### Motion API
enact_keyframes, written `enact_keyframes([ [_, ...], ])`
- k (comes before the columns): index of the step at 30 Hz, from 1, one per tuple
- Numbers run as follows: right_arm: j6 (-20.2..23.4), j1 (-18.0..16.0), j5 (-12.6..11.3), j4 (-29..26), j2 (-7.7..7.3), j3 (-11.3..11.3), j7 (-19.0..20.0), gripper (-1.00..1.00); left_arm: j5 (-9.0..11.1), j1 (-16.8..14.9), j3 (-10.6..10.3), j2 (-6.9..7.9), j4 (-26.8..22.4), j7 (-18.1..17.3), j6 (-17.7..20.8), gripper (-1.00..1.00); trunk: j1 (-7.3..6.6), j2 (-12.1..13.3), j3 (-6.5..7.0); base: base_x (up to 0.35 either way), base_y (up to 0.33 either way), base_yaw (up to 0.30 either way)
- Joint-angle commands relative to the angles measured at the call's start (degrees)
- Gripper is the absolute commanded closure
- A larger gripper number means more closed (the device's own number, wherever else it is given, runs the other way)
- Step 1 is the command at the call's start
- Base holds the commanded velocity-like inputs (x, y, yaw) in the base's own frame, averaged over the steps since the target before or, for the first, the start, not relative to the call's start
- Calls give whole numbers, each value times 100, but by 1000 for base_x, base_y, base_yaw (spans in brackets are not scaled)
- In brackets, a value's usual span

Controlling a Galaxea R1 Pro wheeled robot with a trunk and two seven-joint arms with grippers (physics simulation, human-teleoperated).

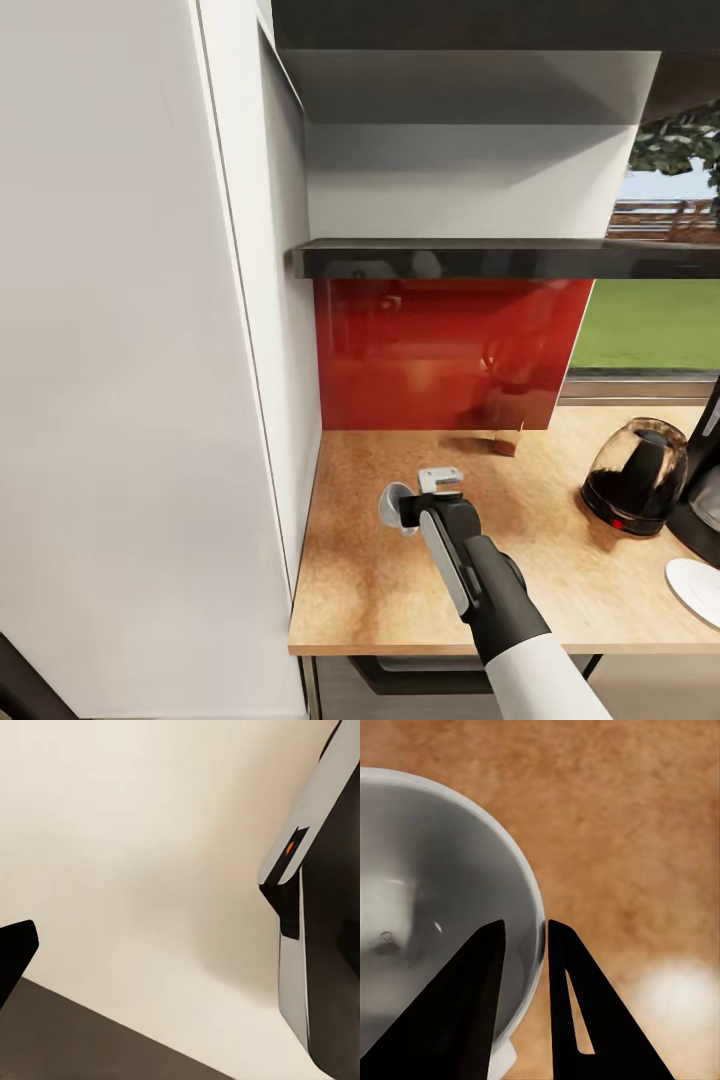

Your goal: Set up a coffee station on the kitchen countertop: keep the coffee maker on the countertop, move the bottle of coffee from the kitchen shelf to the counter next to the coffee maker, place a paper coffee filter on top of the coffee maker, put the saucer next to the coffee maker with the coffee cup on the saucer, and place the electric kettle next to the coffee maker.

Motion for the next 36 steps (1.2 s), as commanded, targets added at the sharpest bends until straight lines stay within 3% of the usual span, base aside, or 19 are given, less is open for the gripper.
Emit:
enact_keyframes([
  [1,16,-6,-65,-4,0,6,-45,100,59,2,-4,1,-6,-33,-3,-100,4,-13,-12,0,0,0],
  [10,31,-6,-39,20,0,-14,-45,100,59,10,-3,3,-6,-33,-12,-100,4,-13,4,0,0,-73],
  [24,38,-6,-49,-2,0,-28,-46,100,60,10,5,-11,-15,-26,-12,-100,4,-13,37,0,0,-278],
  [30,38,-6,-48,-5,0,-53,-53,100,46,10,-3,-126,-18,-31,-12,-100,4,-13,37,0,-8,-295],
  [36,38,-6,-48,4,-5,-52,-53,100,48,10,-4,-146,-21,-29,-12,-100,4,-13,32,0,-216,-295],
])
